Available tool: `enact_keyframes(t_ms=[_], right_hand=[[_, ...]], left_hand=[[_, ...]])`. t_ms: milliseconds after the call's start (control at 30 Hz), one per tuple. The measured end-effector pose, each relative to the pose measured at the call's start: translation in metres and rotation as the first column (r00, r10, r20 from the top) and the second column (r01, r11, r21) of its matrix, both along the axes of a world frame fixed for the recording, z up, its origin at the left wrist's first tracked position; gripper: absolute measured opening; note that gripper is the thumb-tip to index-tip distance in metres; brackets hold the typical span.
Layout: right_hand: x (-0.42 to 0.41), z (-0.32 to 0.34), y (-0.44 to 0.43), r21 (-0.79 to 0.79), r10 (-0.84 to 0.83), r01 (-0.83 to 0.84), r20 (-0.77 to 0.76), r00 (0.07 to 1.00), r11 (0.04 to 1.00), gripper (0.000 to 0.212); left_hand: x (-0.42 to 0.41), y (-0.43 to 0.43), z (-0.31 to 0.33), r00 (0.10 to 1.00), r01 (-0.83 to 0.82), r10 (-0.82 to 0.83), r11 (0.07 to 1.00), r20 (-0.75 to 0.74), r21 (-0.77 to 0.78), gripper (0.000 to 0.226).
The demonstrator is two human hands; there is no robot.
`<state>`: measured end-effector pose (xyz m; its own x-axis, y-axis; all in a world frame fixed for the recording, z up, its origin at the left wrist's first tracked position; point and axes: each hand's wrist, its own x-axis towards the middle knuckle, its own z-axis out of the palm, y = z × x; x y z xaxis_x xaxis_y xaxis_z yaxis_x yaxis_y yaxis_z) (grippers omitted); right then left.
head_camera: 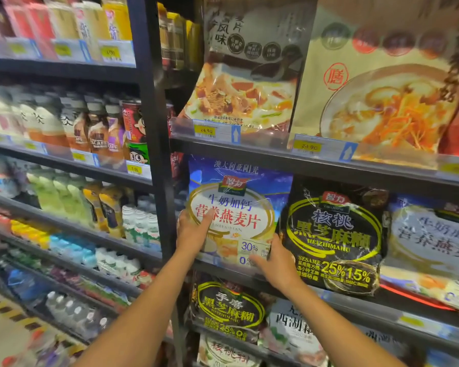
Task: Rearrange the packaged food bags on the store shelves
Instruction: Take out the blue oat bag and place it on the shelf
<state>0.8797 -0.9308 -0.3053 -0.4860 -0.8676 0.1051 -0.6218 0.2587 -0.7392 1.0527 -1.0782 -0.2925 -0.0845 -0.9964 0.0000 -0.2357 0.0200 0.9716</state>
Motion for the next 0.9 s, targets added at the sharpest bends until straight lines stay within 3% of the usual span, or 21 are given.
enact_keyframes(t_ms=[67,200,300,500,800,900], right_hand=[[-0.001,-0.001,-0.002,-0.005,0.002,-0.002,0.017,1.000,1.000,0.062],[-0.003,0.003,-0.005,-0.027,-0.003,0.004,0.052,0.999,1.000,0.060],[-0.006,0.013,-0.006,-0.087,-0.018,0.025,0.081,0.997,0.996,0.059],[-0.019,0.031,0.002,-0.188,-0.012,0.038,0.139,0.990,0.982,0.044],[-0.031,0.019,0.041,-0.232,0.010,0.055,0.269,0.963,0.971,0.047],[-0.032,0.018,0.053,-0.225,0.031,0.039,0.300,0.953,0.974,0.043]], left_hand=[[0.000,-0.012,-0.011,1.000,-0.013,0.013,1.000,0.007,-0.002,0.121],[-0.003,-0.012,-0.001,1.000,-0.014,0.014,1.000,0.004,-0.019,0.099],[-0.007,-0.015,0.010,0.999,-0.033,0.034,0.999,0.013,-0.039,0.105],[-0.010,-0.008,0.038,1.000,0.028,-0.027,0.998,0.011,-0.063,0.065],[-0.009,0.007,0.035,0.995,0.091,-0.087,0.991,0.043,-0.097,0.076],[-0.004,0.011,0.030,0.982,0.186,-0.181,0.974,0.047,-0.132,0.067]])
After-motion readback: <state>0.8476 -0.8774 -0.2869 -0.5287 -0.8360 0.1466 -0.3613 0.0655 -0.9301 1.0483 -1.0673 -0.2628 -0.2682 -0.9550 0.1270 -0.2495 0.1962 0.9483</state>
